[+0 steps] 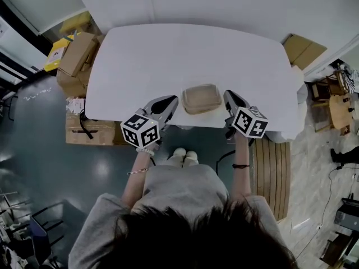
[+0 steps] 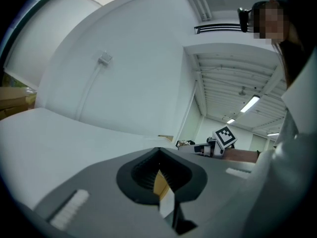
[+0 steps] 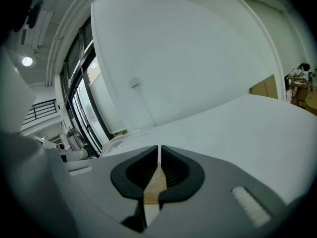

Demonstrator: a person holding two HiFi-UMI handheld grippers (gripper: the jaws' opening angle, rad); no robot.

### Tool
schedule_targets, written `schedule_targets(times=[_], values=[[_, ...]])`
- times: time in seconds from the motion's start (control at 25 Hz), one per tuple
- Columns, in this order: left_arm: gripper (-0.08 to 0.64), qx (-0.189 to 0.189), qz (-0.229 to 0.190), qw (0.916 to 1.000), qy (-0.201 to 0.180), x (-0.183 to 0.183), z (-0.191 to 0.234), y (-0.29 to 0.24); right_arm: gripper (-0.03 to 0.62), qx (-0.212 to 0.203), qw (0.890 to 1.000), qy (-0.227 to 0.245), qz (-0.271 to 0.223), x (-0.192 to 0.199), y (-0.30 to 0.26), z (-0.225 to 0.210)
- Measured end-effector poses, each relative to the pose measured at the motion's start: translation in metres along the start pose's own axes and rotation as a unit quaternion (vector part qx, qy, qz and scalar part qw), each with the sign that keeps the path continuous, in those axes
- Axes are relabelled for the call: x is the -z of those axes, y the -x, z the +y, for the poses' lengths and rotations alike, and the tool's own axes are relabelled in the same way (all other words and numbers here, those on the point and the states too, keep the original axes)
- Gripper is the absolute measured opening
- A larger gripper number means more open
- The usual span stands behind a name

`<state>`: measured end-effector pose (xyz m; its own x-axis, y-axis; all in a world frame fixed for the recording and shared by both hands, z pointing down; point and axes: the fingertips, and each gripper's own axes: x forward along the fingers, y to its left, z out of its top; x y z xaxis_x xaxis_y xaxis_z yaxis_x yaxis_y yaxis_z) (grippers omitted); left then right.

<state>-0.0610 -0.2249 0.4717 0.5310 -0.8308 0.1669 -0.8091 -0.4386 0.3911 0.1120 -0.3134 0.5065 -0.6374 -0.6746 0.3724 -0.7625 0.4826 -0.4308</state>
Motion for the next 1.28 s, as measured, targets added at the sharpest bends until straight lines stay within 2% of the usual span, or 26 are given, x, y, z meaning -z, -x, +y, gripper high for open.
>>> schedule_targets(times=[0.76, 1.28], values=[[-0.005, 0.024, -0.037, 0.9985, -0.032, -0.040, -0.020, 0.016, 0.032, -0.026, 0.998, 0.000, -0.064, -0.031, 0.028, 0.021], [-0.005, 0.040, -0.070, 0.9957, -0.046, -0.068, -0.036, 0.022, 0.032, -0.051, 0.992, 0.017, -0.111, -0.069, 0.054, 0.035]])
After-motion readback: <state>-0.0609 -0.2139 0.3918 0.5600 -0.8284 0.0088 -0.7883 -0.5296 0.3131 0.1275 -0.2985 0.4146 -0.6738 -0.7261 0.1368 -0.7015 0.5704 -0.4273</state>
